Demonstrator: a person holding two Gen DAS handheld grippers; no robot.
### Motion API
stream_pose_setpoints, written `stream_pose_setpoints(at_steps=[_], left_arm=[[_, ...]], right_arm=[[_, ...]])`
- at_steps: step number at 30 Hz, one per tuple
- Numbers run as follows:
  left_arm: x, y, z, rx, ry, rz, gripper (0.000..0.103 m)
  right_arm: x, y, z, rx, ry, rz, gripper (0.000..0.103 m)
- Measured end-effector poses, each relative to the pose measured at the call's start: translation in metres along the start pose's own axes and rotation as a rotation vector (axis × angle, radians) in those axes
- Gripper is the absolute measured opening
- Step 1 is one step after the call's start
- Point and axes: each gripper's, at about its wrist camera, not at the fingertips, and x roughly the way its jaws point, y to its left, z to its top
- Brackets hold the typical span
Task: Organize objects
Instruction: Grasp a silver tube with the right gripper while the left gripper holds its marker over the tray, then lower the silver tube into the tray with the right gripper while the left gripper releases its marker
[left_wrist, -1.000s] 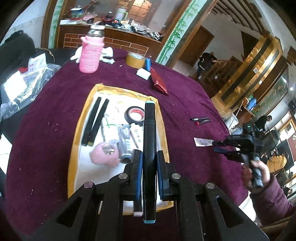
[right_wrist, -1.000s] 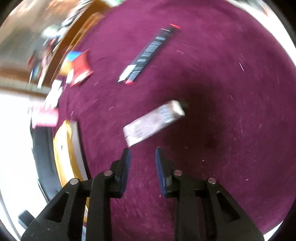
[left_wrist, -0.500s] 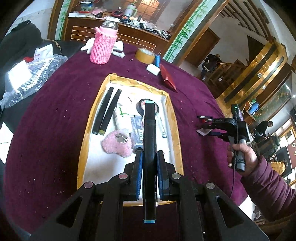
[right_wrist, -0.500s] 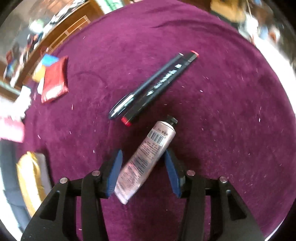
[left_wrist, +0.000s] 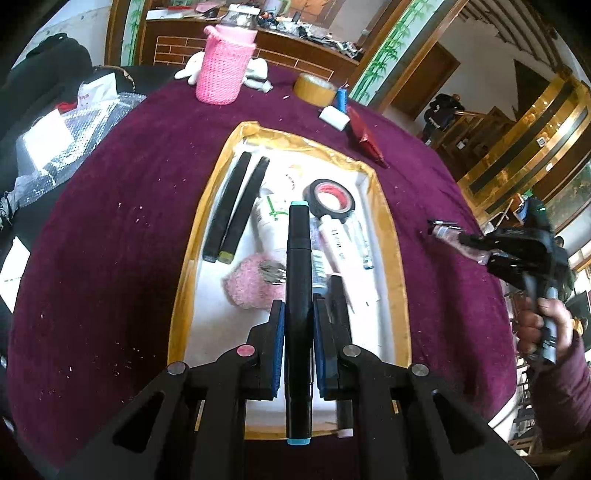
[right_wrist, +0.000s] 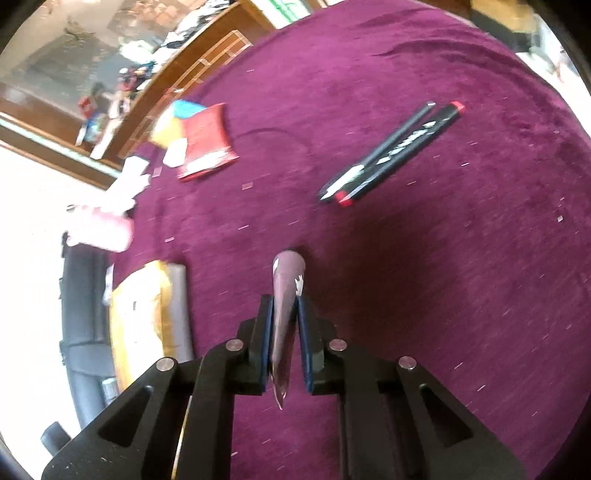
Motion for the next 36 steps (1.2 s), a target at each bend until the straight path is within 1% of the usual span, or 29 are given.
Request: stream_pose_setpoints(at_steps=[4,6,9,12,14,17,19,20,22,24,27,29,30,31,33,35,36], left_arm=[[0.005,0.004,0.0,0.005,0.023,0.034,0.011],[0.009,0.008,-0.001,0.007,0.041,0.053,0.011],[0.018,0.013,-0.002,0.005,0.086,0.075,0.011],[0.021,0.016,-0.003,0.003,0.107,0.107,0.012],[0.023,0.021,-0.004,-0.012,0.13,0.139,0.013],[0.023,0.032,-0.007,-0.053,0.151,0.145,0.016],[0.014,0.034,-0.007,-0.053,0.13,0.139,0.019],[0.01,0.033,-0.007,-0.045,0.116,0.142,0.024],[0.001,0.032,-0.004,-0.037,0.092,0.134,0.029],[-0.006,0.032,-0.001,-0.047,0.071,0.114,0.03],[-0.014,0.032,0.001,-0.062,0.05,0.093,0.034],[-0.016,0.032,0.003,-0.067,0.04,0.086,0.038],[-0.017,0.032,0.004,-0.074,0.032,0.082,0.038],[-0.019,0.033,0.006,-0.081,0.026,0.078,0.038],[-0.023,0.037,0.006,-0.099,0.013,0.071,0.041],[-0.028,0.042,0.007,-0.118,-0.003,0.062,0.042],[-0.031,0.046,0.008,-0.131,-0.013,0.058,0.042]], right_arm=[[0.004,0.032,-0.016,-0.012,0.062,0.125,0.011],[0.007,0.055,-0.027,-0.032,0.1,0.191,0.011],[0.02,0.087,-0.042,-0.089,0.159,0.228,0.011],[0.037,0.116,-0.06,-0.151,0.212,0.237,0.011],[0.05,0.13,-0.071,-0.19,0.243,0.221,0.011],[0.066,0.145,-0.086,-0.251,0.273,0.176,0.011],[0.074,0.152,-0.096,-0.298,0.276,0.129,0.011],[0.079,0.157,-0.099,-0.319,0.276,0.104,0.011],[0.085,0.159,-0.105,-0.353,0.28,0.065,0.011],[0.091,0.162,-0.113,-0.389,0.284,0.019,0.013],[0.096,0.159,-0.121,-0.401,0.307,-0.02,0.013],[0.098,0.157,-0.125,-0.412,0.33,-0.055,0.018],[0.098,0.157,-0.127,-0.418,0.337,-0.078,0.024],[0.096,0.156,-0.127,-0.421,0.333,-0.088,0.027],[0.084,0.158,-0.126,-0.437,0.296,-0.098,0.028],[0.071,0.164,-0.125,-0.46,0.256,-0.105,0.032],[0.065,0.167,-0.125,-0.466,0.249,-0.085,0.038]])
